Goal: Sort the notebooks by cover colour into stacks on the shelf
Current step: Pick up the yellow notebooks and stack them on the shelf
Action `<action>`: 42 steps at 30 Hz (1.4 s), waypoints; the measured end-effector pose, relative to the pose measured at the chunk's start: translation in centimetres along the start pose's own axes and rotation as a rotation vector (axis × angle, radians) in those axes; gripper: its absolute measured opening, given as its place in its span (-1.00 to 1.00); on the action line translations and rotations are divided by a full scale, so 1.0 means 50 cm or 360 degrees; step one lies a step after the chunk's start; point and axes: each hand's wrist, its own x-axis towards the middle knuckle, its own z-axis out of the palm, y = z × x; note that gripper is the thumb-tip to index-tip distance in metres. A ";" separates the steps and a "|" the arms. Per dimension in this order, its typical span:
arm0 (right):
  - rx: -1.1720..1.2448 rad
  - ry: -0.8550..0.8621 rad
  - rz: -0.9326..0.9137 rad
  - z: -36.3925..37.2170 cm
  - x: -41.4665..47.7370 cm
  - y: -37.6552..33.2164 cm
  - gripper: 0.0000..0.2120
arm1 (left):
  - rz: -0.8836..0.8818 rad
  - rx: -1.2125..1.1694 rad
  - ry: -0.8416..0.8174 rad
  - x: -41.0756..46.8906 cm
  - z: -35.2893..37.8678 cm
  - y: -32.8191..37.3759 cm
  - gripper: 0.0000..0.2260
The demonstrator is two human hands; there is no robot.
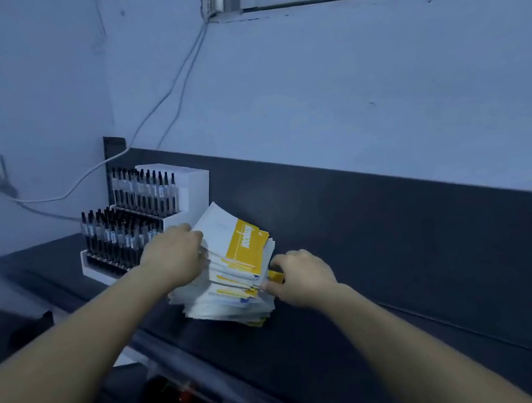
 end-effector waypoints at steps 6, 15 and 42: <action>0.0216 -0.0105 0.0078 0.025 0.095 -0.010 -0.47 | -0.0091 -0.0144 -0.0124 0.082 0.038 -0.020 -0.59; 0.0450 -0.0096 0.0020 0.043 0.178 -0.006 -0.40 | -0.0326 -0.0514 -0.0269 0.148 0.061 -0.038 -0.63; 0.1216 -0.0180 0.0125 0.038 0.218 0.006 -0.66 | -0.0642 -0.0535 0.0014 0.160 0.033 -0.041 -0.60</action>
